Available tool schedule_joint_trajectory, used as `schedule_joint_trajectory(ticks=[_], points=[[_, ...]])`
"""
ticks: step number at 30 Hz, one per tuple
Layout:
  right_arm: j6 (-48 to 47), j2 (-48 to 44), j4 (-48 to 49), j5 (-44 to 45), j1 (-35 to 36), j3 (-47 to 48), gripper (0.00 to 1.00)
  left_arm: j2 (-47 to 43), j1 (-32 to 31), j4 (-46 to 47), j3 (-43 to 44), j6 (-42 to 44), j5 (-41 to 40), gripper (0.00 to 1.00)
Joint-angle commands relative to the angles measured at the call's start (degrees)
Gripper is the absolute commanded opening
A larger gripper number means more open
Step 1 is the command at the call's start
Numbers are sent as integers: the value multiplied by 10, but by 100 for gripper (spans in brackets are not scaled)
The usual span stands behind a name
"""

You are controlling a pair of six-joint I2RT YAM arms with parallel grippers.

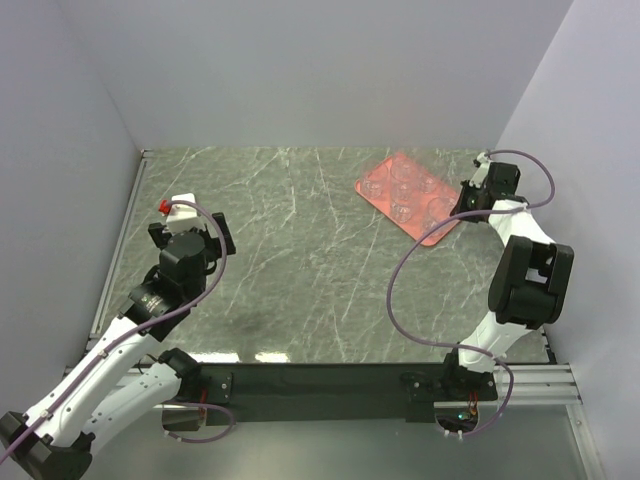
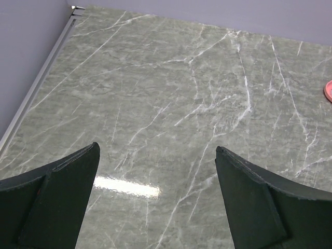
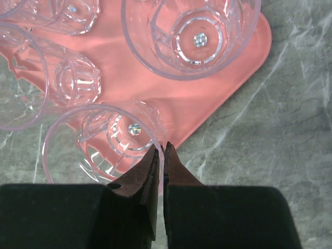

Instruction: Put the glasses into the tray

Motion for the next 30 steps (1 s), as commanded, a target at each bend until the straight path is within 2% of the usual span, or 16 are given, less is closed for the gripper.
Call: schedule_joint_trajectory(ticks=[1, 4, 8, 9, 13, 21, 30], points=[[0, 12, 20, 1, -1, 30, 0, -6, 4, 15, -3, 4, -5, 99], [-8, 13, 13, -2, -2, 33, 7, -5, 6, 15, -3, 4, -3, 99], [-24, 10, -5, -11, -1, 38, 25, -5, 7, 14, -3, 4, 1, 99], [-25, 9, -7, -11, -1, 36, 34, -6, 8, 14, -3, 4, 2, 99], [-34, -8, -11, -15, -2, 33, 48, -8, 8, 13, -3, 3, -2, 99], [-52, -63, -21, -37, -3, 12, 58, -16, 9, 13, -5, 4, -3, 100], [-68, -186, -26, -61, -4, -56, 64, -23, 9, 15, -9, 3, -3, 99]])
